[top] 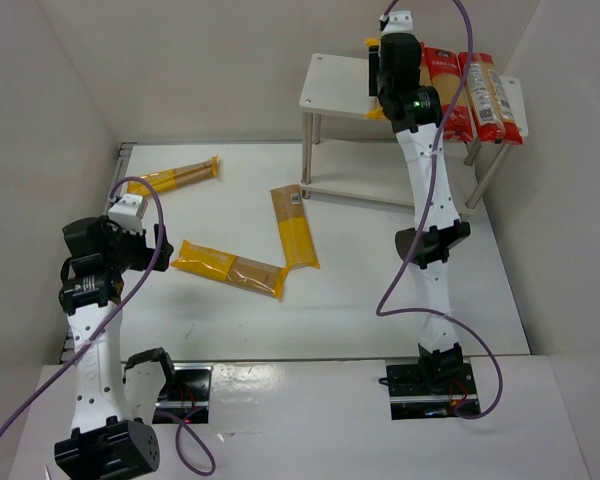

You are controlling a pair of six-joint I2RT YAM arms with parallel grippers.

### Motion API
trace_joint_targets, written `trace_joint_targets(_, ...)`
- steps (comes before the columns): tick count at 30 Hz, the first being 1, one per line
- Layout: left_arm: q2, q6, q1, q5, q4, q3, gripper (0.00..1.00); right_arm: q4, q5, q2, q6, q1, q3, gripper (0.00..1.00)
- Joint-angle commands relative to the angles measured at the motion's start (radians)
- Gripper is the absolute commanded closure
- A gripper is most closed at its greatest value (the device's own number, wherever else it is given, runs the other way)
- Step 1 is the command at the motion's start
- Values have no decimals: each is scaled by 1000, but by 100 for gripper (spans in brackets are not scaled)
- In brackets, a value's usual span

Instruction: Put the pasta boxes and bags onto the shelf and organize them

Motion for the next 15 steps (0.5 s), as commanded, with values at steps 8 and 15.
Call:
trace_joint_targets(8, -2, 21, 4, 36, 25, 21, 1, -8, 174, -111, 5, -83, -43, 100)
trace_joint_targets(15, -2, 21, 4, 36, 25, 21, 1, -8, 185, -120, 14, -93, -43, 100)
